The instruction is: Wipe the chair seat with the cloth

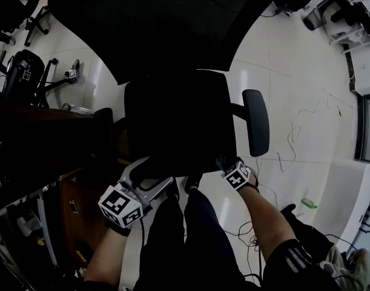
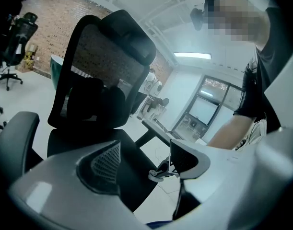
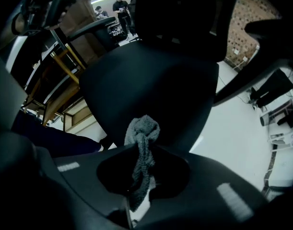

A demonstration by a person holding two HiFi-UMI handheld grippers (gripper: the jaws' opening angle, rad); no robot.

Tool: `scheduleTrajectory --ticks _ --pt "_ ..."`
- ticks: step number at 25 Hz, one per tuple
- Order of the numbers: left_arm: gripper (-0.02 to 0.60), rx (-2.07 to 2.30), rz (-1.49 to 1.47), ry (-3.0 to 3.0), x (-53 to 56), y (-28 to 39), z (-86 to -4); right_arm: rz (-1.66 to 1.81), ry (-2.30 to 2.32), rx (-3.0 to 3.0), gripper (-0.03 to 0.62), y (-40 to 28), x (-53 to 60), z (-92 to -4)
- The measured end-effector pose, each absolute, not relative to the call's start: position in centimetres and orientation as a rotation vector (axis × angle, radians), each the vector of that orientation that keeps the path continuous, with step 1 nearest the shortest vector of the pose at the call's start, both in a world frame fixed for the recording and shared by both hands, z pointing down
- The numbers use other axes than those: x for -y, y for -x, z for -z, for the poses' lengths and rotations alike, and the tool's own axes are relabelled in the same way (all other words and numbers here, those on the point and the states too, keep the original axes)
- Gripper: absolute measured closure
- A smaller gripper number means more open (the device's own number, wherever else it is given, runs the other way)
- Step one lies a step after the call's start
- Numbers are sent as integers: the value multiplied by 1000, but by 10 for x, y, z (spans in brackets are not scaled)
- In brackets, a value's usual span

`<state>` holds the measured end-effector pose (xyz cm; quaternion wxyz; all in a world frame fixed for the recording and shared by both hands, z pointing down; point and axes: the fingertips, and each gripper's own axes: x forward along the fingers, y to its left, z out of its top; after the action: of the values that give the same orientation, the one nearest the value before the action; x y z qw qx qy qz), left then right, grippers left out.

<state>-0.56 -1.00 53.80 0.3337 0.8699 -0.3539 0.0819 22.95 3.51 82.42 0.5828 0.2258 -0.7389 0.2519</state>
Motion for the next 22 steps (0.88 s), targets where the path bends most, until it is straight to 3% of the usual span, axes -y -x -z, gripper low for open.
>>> scheduleTrajectory --ticks 5,22 --pt "232 942 -203 -2258 16 2 -524 -784 -645 1682 545 -259 -40 -805" --pt "232 1080 -69 -2280 -4 5 -372 -906 -571 2358 545 -122 -14 -518"
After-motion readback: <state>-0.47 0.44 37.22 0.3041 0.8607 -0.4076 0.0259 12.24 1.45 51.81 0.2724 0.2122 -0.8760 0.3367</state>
